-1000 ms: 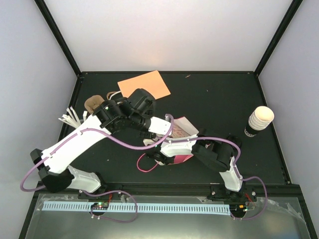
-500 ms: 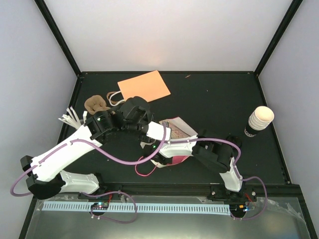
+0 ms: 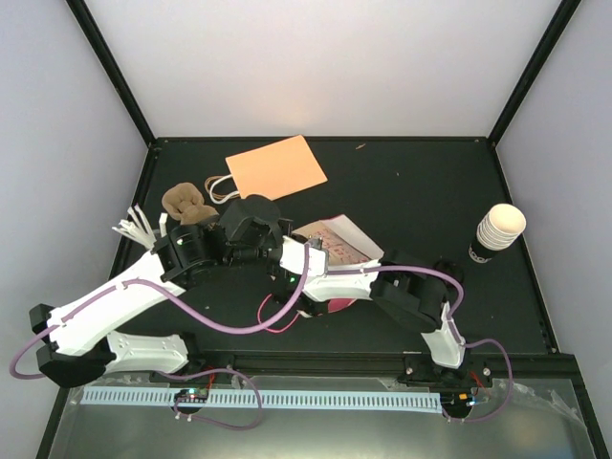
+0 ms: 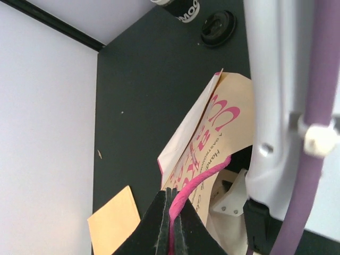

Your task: Pack the takeout coffee

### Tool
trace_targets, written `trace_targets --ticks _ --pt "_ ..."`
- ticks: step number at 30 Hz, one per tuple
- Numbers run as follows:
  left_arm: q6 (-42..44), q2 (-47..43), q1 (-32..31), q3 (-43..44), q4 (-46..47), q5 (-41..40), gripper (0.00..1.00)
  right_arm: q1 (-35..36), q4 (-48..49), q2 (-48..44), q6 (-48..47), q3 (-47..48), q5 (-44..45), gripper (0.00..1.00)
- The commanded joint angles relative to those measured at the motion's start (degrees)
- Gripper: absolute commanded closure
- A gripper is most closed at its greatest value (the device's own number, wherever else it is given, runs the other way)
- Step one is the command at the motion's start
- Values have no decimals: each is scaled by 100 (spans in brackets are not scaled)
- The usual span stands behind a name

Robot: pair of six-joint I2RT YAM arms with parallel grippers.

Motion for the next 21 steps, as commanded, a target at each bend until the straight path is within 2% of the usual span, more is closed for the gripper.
trace_targets --ticks 1,4,9,17,21 --pt "-128 -243 -168 110 494 -186 99 -15 -1058 440 1167 321 1275 99" --pt "-186 -256 -256 120 389 -230 98 -44 -2050 713 2203 614 1837 99" --pt "-367 -279 -367 127 98 -285 99 -252 -2093 595 2298 706 1877 99" --pt "-755 -651 -484 46 -33 -541 98 -477 -2070 589 2123 643 1680 99" --pt "-805 -822 -584 63 30 -624 98 -481 -1494 537 1362 662 1135 99"
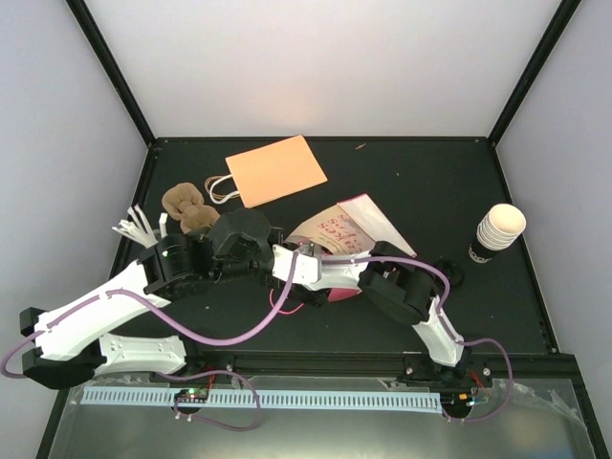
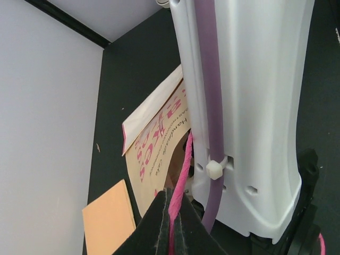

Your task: Pack the takeout coffee

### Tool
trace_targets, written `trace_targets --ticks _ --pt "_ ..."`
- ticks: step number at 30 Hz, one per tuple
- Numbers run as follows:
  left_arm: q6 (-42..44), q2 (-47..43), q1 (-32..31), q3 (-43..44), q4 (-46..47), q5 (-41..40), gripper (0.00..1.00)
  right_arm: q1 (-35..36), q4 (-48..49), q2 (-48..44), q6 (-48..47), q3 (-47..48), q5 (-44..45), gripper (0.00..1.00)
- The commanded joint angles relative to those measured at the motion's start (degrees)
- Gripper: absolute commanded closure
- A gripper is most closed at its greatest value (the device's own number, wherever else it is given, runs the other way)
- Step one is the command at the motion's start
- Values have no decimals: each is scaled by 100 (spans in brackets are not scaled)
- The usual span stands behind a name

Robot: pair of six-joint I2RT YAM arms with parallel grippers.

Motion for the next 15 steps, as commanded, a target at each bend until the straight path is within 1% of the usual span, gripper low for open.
trace_targets --ticks 1,4,7,15 --pt "-216 -444 -145 180 160 -163 98 -82 842 -144 -661 -3 -592 99" --pt "-222 -492 -189 168 202 -171 98 -82 1713 -558 -1536 -176 -1416 99" --pt "-221 -501 -206 134 252 -195 99 -83 2185 -918 -2010 -250 -2112 99" --pt "-207 -533 -245 105 425 -326 98 -83 2351 -929 -2215 -256 -2749 99"
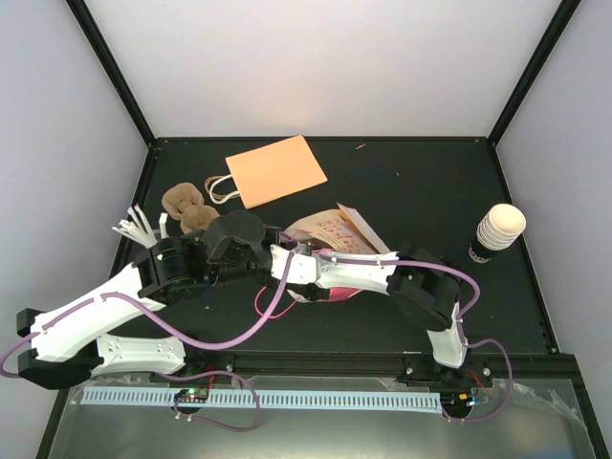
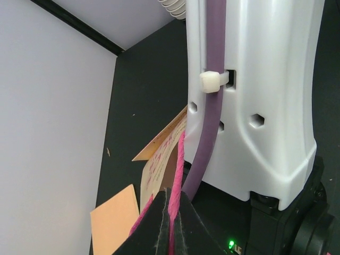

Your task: Pack the takeout coffee

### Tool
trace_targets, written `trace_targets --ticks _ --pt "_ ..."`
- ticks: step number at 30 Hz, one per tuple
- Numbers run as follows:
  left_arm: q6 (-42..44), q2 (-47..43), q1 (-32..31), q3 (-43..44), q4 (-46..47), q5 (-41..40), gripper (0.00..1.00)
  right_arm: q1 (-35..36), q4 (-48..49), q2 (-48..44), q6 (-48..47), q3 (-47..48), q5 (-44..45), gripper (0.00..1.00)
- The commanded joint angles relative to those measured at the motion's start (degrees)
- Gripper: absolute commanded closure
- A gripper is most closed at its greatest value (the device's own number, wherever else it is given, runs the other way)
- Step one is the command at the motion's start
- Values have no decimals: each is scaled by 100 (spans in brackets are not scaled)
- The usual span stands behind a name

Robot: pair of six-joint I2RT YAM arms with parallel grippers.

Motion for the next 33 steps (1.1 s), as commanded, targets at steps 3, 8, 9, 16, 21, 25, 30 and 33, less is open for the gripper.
trace_targets --ticks 3,8,9,16,21,25,30,33 --pt "-53 -364 -82 121 339 -180 98 -136 709 -84 -191 -141 -1133 99" --pt "-39 -350 -83 19 628 -229 98 -134 875 -237 -313 -163 -1534 99" --pt "-24 -341 -87 10 676 -237 99 -134 910 -250 -329 -164 -1612 99" --pt "18 -299 -91 64 943 -423 98 -130 1050 -327 -393 -232 -1983 99" --pt "32 -319 -97 47 1121 -435 98 -127 1154 -430 -431 -256 -2255 99" --pt "32 -335 -103 23 1208 -426 98 -130 1263 -525 -482 -282 -2558 99" --pt "32 -339 -116 -54 1299 -446 98 -125 1346 -622 -520 -300 -2776 99" --pt "20 -345 -117 -67 1344 -463 98 -125 1355 -609 -530 -300 -2833 99"
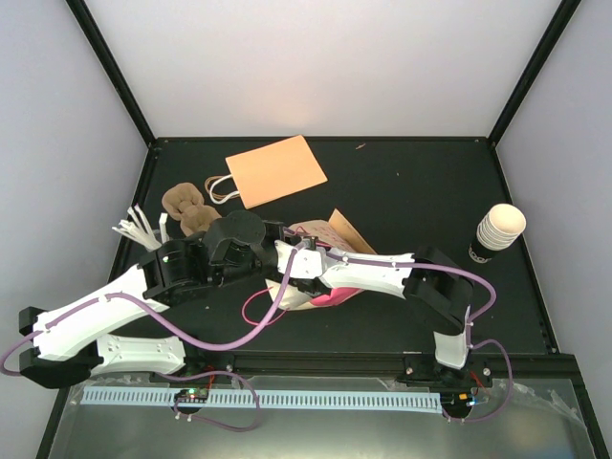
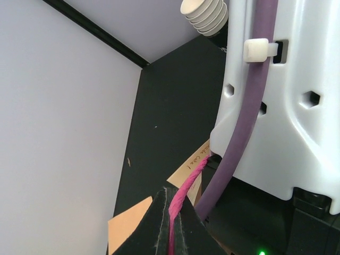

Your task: Pack the takeout coffee

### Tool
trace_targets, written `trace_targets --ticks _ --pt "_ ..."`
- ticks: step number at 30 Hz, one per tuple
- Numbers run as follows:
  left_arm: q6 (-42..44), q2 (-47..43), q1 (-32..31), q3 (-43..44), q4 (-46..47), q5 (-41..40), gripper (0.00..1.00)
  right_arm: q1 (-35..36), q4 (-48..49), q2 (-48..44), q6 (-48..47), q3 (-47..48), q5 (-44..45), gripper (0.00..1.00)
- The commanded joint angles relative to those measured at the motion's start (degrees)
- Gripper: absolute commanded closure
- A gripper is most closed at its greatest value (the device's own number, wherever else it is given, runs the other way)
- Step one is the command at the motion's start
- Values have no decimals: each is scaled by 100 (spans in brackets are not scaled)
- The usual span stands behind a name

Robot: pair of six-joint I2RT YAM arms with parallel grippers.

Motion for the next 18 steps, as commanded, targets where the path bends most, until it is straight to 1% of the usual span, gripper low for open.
trace_targets --ticks 1,9,18 --pt "1 -357 -39 129 563 -142 98 -127 386 -127 143 -108 -571 99" --pt "10 -397 -49 130 659 -149 98 -128 560 -314 164 -43 -1155 99" --pt "10 -413 -56 75 689 -158 98 -145 575 -329 276 48 -1348 99"
